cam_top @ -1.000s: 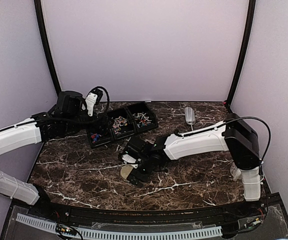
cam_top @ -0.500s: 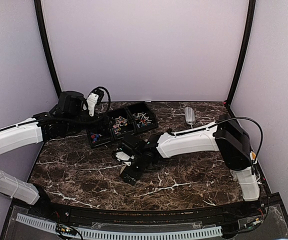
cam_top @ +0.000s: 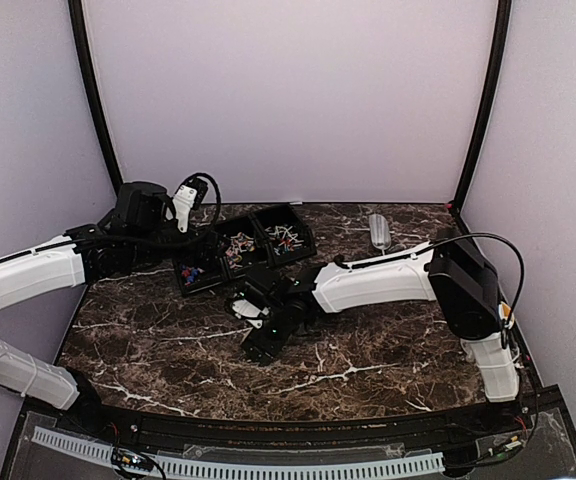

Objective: Pack the candies
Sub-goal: Pick up the bottle lid from the center of the board.

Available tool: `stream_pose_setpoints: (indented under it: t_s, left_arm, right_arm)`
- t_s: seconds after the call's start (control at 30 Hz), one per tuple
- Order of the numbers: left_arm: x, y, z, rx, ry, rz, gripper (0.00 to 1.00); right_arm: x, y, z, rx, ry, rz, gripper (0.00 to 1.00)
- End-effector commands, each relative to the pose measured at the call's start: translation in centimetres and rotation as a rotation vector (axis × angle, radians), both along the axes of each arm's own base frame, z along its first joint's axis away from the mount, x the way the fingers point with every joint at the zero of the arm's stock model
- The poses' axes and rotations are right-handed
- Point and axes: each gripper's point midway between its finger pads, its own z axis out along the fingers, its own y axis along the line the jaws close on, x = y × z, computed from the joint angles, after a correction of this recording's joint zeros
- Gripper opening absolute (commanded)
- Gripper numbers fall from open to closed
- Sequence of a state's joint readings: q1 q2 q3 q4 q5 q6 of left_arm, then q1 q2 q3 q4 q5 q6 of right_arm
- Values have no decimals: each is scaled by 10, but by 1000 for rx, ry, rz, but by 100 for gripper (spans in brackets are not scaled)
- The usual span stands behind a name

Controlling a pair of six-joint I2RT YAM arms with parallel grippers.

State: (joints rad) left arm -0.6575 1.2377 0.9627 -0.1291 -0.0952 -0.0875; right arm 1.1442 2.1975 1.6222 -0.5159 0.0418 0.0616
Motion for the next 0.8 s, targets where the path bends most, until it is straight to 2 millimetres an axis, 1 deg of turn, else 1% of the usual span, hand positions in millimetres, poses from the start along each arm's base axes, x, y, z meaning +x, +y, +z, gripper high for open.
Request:
stream_pose_setpoints:
  t_s: [0.0,0.23,0.4,0.5,0.57,0.63,0.77]
  left_arm:
    - [-1,0,14,-29,-34,2,99]
    - [0,-1,13,-27,-32,2,99]
    - [1,-4,7,-35,-17,-1,99]
    - [4,-7,1,-38,-3,-1,99]
    - [6,-10,-2,-42,6,-2,99]
    - [7,-14,-5,-51,14,-11,99]
    - [9,-24,-7,-86,29,-42,99]
  right_arm:
    - [2,-5,10,14,-2,-20,87]
    - [3,-15,32,47,-25,-41,87]
    - [5,-27,47,60,-47,-67,87]
    - [9,-37,60,73,-69,-94,87]
    - [13,-45,73,94,-84,-116,87]
    - [16,-54,81,101,-95,-134,87]
    - [29,-77,97,108,-129,-185,88]
